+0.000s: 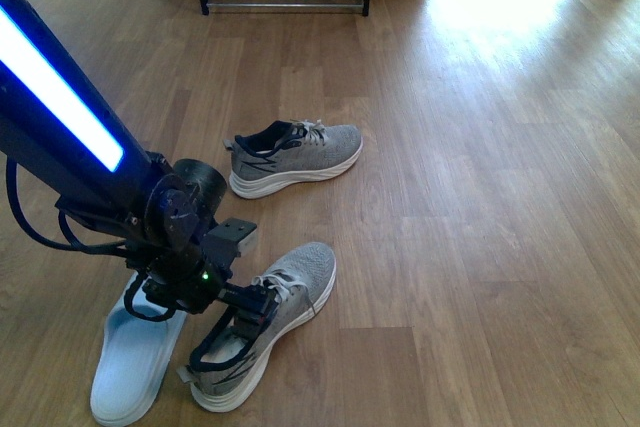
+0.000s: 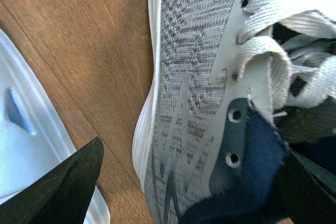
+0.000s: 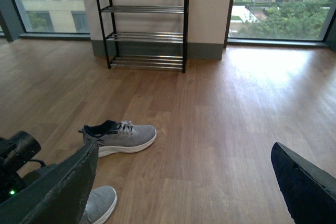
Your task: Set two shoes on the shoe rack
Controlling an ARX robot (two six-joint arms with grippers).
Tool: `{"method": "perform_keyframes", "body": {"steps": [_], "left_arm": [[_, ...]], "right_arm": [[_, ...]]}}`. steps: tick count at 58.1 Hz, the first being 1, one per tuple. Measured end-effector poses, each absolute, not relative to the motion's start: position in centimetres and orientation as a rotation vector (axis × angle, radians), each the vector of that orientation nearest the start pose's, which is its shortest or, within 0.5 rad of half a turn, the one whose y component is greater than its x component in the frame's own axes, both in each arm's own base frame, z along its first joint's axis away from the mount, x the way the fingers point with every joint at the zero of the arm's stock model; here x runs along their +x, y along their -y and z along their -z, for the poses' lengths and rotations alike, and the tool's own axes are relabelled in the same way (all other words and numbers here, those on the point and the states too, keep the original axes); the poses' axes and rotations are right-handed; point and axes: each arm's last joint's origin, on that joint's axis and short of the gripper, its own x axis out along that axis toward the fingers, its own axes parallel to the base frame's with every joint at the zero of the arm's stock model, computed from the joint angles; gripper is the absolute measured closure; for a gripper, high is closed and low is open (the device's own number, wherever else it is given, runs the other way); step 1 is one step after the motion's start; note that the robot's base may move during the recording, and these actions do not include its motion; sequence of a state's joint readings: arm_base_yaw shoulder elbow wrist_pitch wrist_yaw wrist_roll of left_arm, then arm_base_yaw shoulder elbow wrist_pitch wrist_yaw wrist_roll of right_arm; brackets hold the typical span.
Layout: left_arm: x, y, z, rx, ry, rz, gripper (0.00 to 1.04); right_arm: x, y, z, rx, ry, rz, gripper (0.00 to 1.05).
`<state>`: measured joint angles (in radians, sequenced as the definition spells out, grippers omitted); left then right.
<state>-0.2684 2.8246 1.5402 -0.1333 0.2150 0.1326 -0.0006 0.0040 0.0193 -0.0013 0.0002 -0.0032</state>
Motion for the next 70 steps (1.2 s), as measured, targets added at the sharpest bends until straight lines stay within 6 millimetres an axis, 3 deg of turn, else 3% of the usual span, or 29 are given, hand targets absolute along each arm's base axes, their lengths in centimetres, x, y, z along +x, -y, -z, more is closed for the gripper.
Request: {"method": "perform_keyframes", "body": {"steps": [10,25,45,55,62,70], "left_arm": [[40.0,11.7,13.9,0.187,-1.374,0.479,0.11],[40.2,11.5,14.9,0.260,-1.332,0.437,0.54],[39.7,11.2,14.2,0.298,-1.274,0.384,1.03],[38.9,9.3,10.6,0.250,-1.228,0.252,1.03],[38.6,7.8,5.8,0.224,-1.126,0.139,1.03],[36.8,5.8,-1.4,0.211,-0.972,-0.011,1.03]], "right_arm": [[9.7,0.0,-17.0,-0.003,0.014,0.001,0.09],[9.7,0.0,-17.0,-0.003,0.014,0.001,0.09],[9.7,0.0,-17.0,-0.003,0.014,0.001,0.09],[9.7,0.0,-17.0,-0.003,0.014,0.001,0.09],[9.7,0.0,-17.0,-0.003,0.014,0.001,0.09],[9.7,0.0,-17.0,-0.003,0.014,0.001,0.09]]}}
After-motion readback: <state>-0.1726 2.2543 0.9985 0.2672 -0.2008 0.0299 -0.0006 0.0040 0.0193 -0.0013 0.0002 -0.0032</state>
